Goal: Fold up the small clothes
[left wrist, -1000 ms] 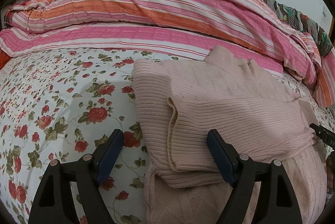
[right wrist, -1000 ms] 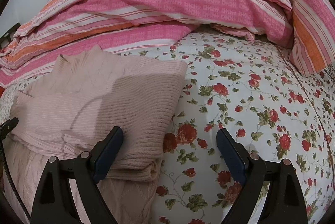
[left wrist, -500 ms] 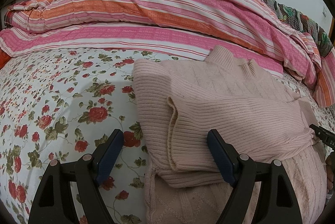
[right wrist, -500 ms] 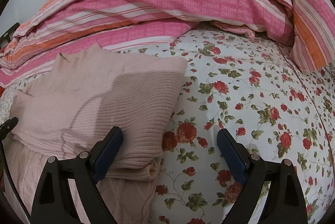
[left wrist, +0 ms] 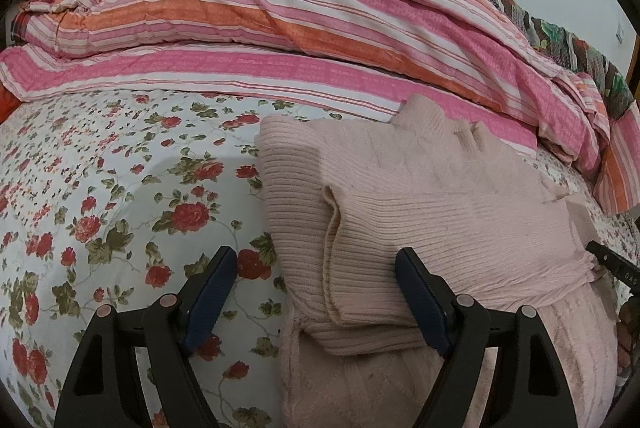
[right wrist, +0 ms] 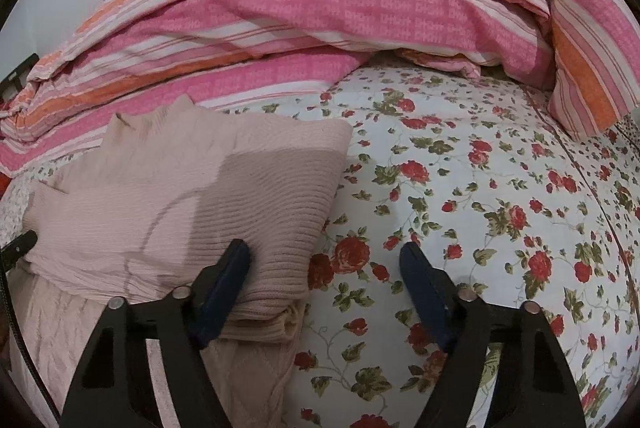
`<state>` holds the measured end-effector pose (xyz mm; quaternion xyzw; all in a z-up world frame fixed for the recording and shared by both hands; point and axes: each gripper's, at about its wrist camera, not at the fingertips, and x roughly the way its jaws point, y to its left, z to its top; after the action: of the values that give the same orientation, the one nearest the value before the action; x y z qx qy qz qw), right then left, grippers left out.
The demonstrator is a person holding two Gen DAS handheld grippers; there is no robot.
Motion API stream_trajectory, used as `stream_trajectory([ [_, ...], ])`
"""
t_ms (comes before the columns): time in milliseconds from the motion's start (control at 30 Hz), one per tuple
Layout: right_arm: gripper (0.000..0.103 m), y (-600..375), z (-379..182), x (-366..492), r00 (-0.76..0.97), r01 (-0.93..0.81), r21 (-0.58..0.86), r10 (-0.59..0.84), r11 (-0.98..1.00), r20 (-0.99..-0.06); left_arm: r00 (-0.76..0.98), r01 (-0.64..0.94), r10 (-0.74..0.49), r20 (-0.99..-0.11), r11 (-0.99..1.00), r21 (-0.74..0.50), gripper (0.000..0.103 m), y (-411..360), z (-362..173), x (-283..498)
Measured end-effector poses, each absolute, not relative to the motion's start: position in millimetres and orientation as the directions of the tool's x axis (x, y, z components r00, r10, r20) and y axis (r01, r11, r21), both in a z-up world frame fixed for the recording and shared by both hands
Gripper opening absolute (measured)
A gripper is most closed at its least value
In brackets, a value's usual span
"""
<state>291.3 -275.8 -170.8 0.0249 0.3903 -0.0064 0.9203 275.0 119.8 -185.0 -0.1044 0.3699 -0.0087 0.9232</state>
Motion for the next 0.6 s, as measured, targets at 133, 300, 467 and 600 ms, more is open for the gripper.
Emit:
stream_trajectory([
  [133, 0.063, -275.3, -167.0, 288.7, 0.715, 0.047, 0.022, -0.018, 0.999, -0.699, 0.731, -0.064, -0.102, -0.675, 0.974, -0.217, 0.076, 121.9, -185.3, 273.0],
  [300, 0.062, -273.8, -169.8, 293.4, 0.692, 0.063, 0.000, -0.044, 0.998, -0.721, 0.732, -0.058, -0.125, -0.670, 0.968, -0.245, 0.076, 124.4, -185.7, 270.1],
  [467, 0.064, -272.7, -171.4, 296.8, 0.674, 0.075, -0.022, -0.067, 0.997, -0.736, 0.726, -0.047, -0.128, -0.675, 0.971, -0.235, 0.076, 121.9, -185.8, 267.7],
  [600, 0.070, -282.7, -167.7, 294.3, 0.649, 0.090, 0.036, -0.031, 0.995, -0.760, 0.723, -0.034, -0.142, -0.676, 0.970, -0.240, 0.076, 122.1, -185.1, 265.9],
])
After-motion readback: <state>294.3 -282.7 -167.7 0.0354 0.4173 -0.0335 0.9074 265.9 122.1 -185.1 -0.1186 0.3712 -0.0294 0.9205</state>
